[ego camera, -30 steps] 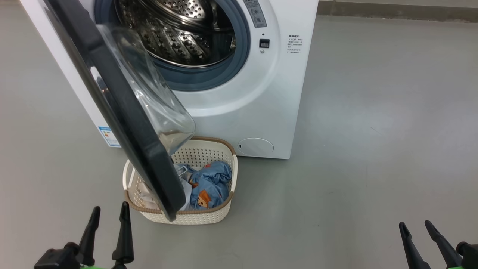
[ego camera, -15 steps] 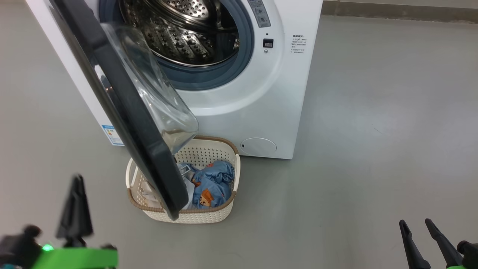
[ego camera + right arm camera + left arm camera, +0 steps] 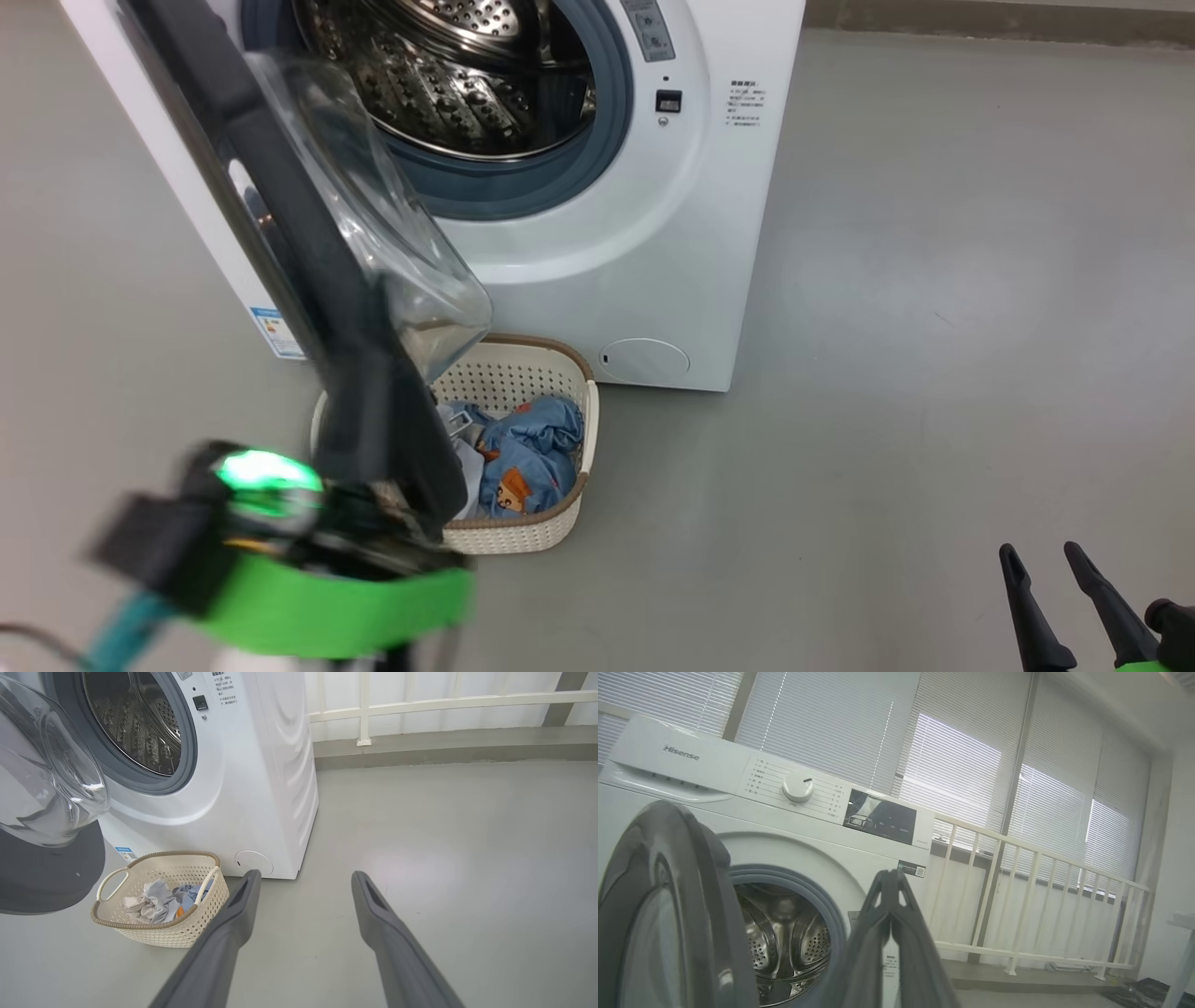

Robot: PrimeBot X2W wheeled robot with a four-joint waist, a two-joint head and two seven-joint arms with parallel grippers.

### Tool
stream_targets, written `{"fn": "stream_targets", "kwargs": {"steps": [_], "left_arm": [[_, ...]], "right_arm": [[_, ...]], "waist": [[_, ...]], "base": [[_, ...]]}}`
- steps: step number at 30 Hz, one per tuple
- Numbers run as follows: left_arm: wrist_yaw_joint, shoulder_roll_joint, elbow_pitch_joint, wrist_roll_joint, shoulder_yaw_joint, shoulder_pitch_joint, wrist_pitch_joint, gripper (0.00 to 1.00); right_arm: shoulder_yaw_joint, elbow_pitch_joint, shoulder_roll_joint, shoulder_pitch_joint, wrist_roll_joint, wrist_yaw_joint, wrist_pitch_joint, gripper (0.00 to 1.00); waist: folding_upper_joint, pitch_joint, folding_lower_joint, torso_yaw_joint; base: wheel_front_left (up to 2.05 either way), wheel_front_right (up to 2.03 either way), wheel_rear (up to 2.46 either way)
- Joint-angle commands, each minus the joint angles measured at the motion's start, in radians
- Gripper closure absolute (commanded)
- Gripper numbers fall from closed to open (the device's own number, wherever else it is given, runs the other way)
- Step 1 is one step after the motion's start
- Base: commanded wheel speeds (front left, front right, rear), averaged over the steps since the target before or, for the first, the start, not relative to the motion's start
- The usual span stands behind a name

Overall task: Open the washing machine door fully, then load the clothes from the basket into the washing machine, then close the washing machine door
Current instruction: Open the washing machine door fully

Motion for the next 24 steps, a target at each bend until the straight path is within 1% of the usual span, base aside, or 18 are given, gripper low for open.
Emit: {"fn": "stream_targets", "kwargs": {"steps": [1,4,6,11,17,24], "left_arm": [[0.007,0.012,-0.001,0.018,-0.005,-0.041,-0.004,1.0],[0.02,0.012,0.091,-0.01,-0.122,-0.048,-0.003,1.0],[0.028,0.012,0.177,0.0,-0.175,-0.059,-0.002,1.0],[0.049,0.012,0.365,-0.059,-0.237,-0.094,-0.004,1.0],[0.072,0.012,0.516,-0.125,-0.201,-0.141,-0.005,1.0],[0.072,0.012,0.627,-0.171,-0.147,-0.161,-0.005,1.0]], "right_arm": [[0.017,-0.025,-0.02,-0.005,-0.016,0.01,-0.013,0.0],[0.017,-0.026,-0.019,-0.011,-0.018,0.01,-0.013,0.0],[0.017,-0.026,-0.017,-0.017,-0.021,0.01,-0.013,0.0],[0.011,-0.03,-0.016,-0.032,-0.02,0.01,-0.013,0.0],[0.009,-0.033,-0.016,-0.041,-0.024,0.01,-0.013,0.0],[0.014,-0.035,-0.018,-0.043,-0.027,0.01,-0.013,0.0]], "waist": [[0.0,0.003,0.0,-0.004],[0.0,0.009,0.0,-0.01],[0.0,0.012,0.0,-0.015],[0.0,0.027,0.0,-0.025],[0.0,0.03,0.0,-0.03],[0.0,0.021,0.0,-0.031]], "base": [[0.0,0.0,0.0],[0.0,0.0,0.0],[0.0,0.0,0.0],[0.0,0.0,0.0],[0.0,0.0,0.0],[0.0,0.0,0.0]]}}
